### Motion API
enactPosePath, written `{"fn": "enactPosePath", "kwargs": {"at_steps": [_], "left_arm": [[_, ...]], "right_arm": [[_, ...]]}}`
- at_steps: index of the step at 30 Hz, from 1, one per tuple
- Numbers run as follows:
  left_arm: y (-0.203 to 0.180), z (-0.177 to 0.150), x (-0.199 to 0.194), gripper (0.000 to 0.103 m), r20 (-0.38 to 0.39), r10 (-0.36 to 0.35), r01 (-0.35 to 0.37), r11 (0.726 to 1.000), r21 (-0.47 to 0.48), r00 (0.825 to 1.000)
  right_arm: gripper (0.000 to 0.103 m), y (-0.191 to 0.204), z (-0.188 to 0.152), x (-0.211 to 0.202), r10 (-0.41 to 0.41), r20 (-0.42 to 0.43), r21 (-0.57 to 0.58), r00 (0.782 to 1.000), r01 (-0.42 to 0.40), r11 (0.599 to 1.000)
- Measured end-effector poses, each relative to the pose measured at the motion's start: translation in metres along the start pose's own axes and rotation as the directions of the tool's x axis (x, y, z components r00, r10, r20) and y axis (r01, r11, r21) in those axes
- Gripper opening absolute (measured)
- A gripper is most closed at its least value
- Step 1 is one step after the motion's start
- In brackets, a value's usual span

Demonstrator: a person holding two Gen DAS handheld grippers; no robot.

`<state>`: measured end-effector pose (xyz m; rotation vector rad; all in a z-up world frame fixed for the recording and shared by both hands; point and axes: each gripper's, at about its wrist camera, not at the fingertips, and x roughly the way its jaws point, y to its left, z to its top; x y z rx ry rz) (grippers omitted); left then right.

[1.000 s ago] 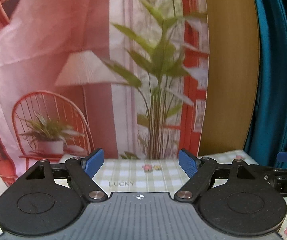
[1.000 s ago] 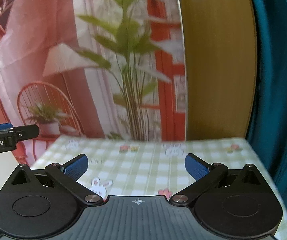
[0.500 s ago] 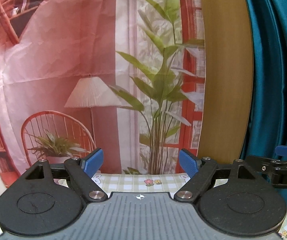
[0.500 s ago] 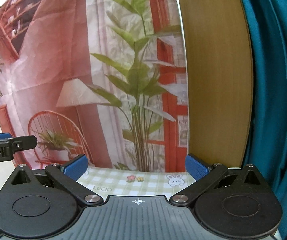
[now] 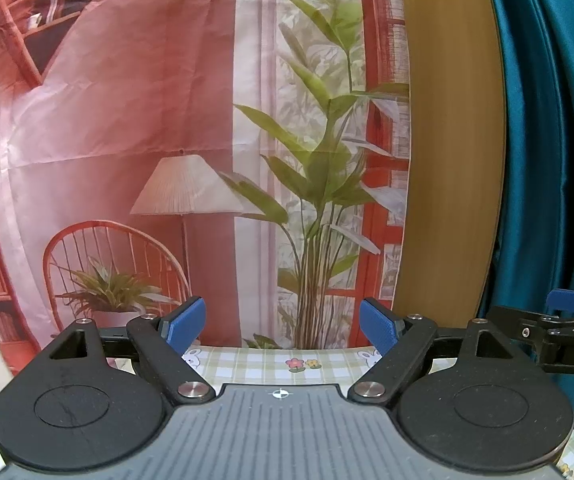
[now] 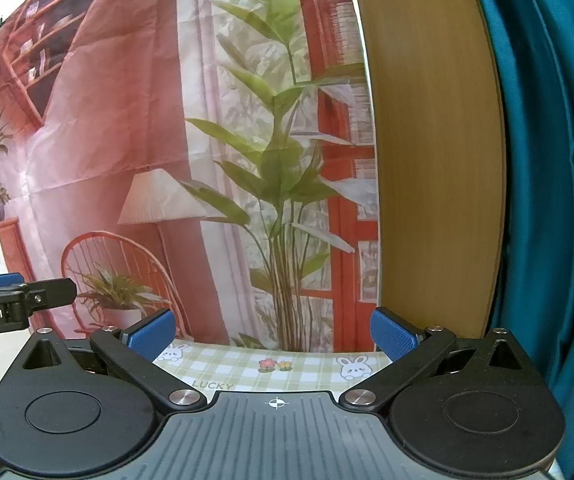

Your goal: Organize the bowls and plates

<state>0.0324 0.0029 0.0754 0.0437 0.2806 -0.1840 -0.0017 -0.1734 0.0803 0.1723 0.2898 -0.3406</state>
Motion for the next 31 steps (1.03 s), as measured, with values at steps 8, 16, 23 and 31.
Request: {"fn": "enactPosePath", "kwargs": {"at_steps": [8,16,23,31], "left_arm": [[0.0025,0.0001,0.0005,0.086,-0.004,0.007,-0.007,1.000,-0.008,1.000],[0.0038,0.0011,0.0000,0.086,-0.003,0.010,-0.010,1.000,-0.016,1.000],[0.0032,-0.0007,-0.0009,0.086,-0.001,0.017,-0.017,1.000,-0.016,1.000],[0.0036,-0.0003,-0.0019,0.086,0.004,0.020,-0.020,1.000,-0.014,1.000]], "right_arm": [[0.103,0.0005,0.0005,-0.0002,0.000,0.001,0.000,1.000,0.000,1.000],[0.103,-0.0008,0.0016,-0.0018,-0.004,0.000,0.003,1.000,0.004,1.000],[0.103,-0.0013,0.0019,-0.0018,-0.004,-0.001,0.002,1.000,0.004,1.000],[0.103,-0.0056,0.0045,-0.0017,-0.011,-0.008,0.011,1.000,0.011,1.000]]}}
